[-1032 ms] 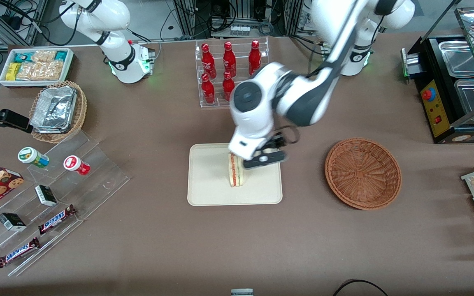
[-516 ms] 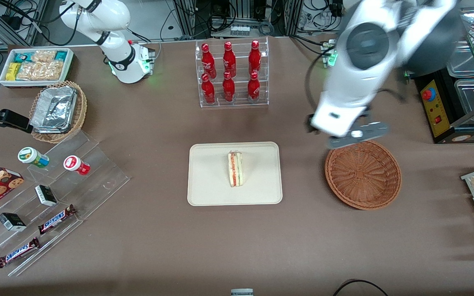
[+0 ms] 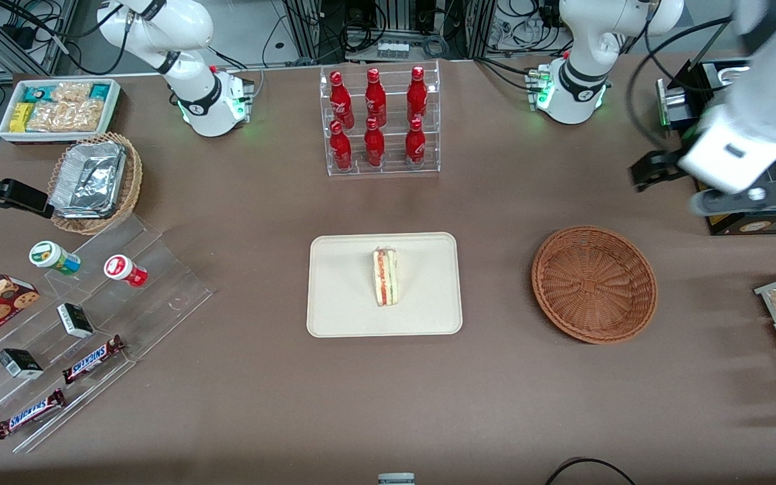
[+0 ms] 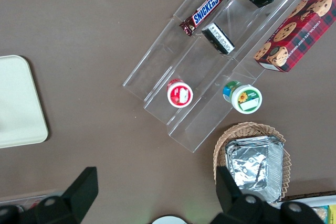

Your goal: Place sandwich from basket to tray

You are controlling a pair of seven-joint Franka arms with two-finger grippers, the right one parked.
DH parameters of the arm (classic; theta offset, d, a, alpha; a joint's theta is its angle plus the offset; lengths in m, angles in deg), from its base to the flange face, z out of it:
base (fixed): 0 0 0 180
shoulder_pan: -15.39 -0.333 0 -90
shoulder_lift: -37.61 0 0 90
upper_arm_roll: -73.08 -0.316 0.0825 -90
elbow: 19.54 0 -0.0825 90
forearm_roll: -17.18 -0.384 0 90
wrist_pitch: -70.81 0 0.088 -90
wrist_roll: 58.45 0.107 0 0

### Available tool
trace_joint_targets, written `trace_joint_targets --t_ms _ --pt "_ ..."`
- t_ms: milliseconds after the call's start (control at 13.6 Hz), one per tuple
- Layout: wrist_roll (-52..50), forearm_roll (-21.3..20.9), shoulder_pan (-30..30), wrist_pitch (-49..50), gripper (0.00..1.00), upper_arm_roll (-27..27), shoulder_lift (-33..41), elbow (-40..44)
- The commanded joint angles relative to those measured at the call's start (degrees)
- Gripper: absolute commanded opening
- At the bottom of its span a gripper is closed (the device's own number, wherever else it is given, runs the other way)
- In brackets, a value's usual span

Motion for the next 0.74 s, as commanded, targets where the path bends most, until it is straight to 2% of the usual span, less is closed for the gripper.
trace_joint_targets --t_ms 0,295,663 --pt "5.8 0.5 -3.9 1.5 0.99 0.8 3.0 -1.9" --pt "15.4 0.5 -10.2 1.3 0.99 0.8 4.3 -2.5" --pt "15.5 0.5 -11.4 1.3 0.99 1.2 3.3 -1.6"
